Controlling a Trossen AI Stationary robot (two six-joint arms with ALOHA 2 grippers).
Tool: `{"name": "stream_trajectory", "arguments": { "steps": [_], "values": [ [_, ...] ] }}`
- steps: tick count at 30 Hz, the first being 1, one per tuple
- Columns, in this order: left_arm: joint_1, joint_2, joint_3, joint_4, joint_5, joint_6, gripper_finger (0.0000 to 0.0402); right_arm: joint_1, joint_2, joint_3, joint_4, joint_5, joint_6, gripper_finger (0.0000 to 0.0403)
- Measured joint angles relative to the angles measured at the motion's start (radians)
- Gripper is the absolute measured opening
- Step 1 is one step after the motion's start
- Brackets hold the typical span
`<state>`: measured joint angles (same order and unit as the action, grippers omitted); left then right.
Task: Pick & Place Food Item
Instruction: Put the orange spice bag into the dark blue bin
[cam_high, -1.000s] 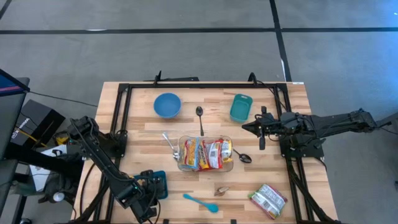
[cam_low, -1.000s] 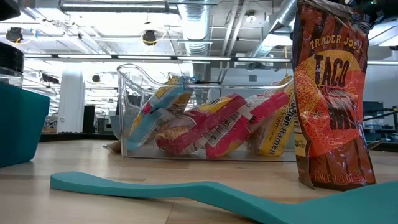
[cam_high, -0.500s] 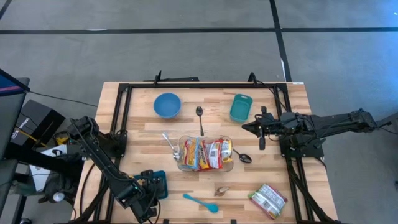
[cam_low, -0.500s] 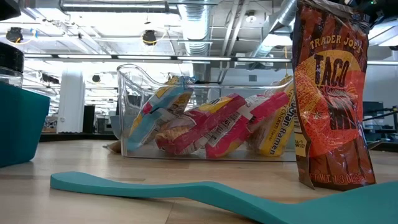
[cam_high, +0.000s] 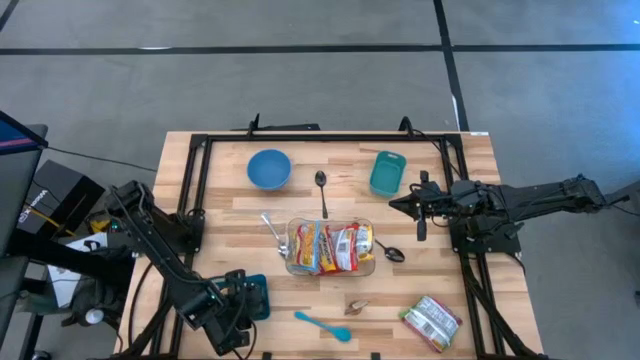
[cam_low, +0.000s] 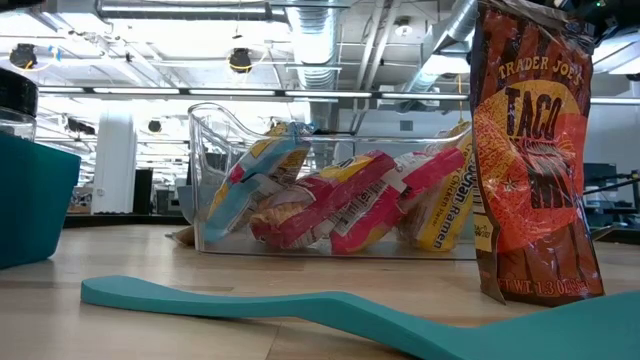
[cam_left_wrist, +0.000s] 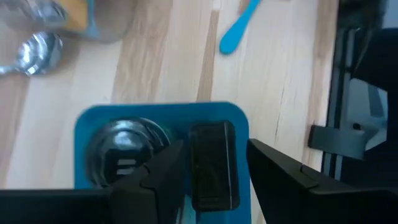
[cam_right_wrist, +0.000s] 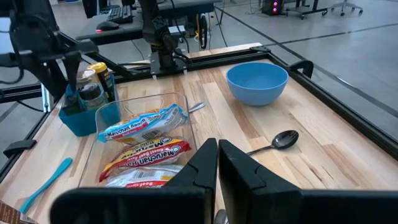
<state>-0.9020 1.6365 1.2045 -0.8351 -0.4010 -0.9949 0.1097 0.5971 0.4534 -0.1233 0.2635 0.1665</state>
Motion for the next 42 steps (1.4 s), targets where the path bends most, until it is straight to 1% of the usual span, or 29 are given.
{"name": "stream_trajectory", "arguments": {
  "steps": [5, 7, 12, 18, 22, 25, 27, 29, 30, 32, 34, 36, 38, 42],
  "values": [
    [0.000, -0.058, 0.000, 0.019, -0.093, 0.068, 0.0166, -0.001, 0.000, 0.000, 0.000, 0.000, 0.000, 0.0010],
    [0.000, -0.085, 0.000, 0.042, -0.151, 0.099, 0.0163, -0.001, 0.000, 0.000, 0.000, 0.000, 0.000, 0.0010],
    [0.026, -0.140, 0.000, 0.163, -0.323, 0.180, 0.0153, -0.001, 0.000, 0.000, 0.000, 0.000, 0.000, 0.0010],
    [0.104, -0.162, 0.000, 0.297, -0.485, 0.424, 0.0143, 0.000, 0.000, 0.000, 0.000, 0.000, 0.000, 0.0010],
    [0.171, -0.162, -0.004, 0.356, -0.524, 0.621, 0.0138, 0.000, 0.000, 0.000, 0.000, 0.000, 0.000, 0.0010],
    [0.230, -0.168, -0.049, 0.463, -0.572, 0.736, 0.0133, 0.000, 0.000, 0.000, 0.000, 0.000, 0.000, 0.0010],
    [0.273, -0.185, -0.093, 0.558, -0.605, 0.786, 0.0130, 0.000, 0.000, 0.000, 0.000, 0.000, 0.000, 0.0010],
    [0.315, -0.217, -0.142, 0.653, -0.596, 0.810, 0.0127, 0.000, 0.000, 0.000, -0.001, 0.000, 0.000, 0.0010],
    [0.335, -0.240, -0.172, 0.680, -0.572, 0.820, 0.0126, 0.000, 0.000, 0.000, -0.001, 0.000, 0.000, 0.0010],
    [0.379, -0.288, -0.233, 0.748, -0.486, 0.835, 0.0123, 0.000, 0.000, 0.000, -0.005, 0.000, 0.000, 0.0010],
    [0.419, -0.357, -0.300, 0.778, -0.392, 0.827, 0.0121, 0.000, 0.000, 0.000, -0.007, 0.000, 0.000, 0.0010],
    [0.459, -0.433, -0.353, 0.794, -0.298, 0.790, 0.0118, 0.000, 0.000, 0.000, -0.007, 0.000, 0.000, 0.0010],
    [0.495, -0.510, -0.404, 0.791, -0.243, 0.736, 0.0116, 0.000, 0.000, 0.000, -0.006, 0.000, 0.000, 0.0010],
    [0.541, -0.644, -0.474, 0.792, -0.227, 0.591, 0.0112, 0.000, 0.000, 0.000, -0.006, 0.000, 0.000, 0.0010]
  ]
}}
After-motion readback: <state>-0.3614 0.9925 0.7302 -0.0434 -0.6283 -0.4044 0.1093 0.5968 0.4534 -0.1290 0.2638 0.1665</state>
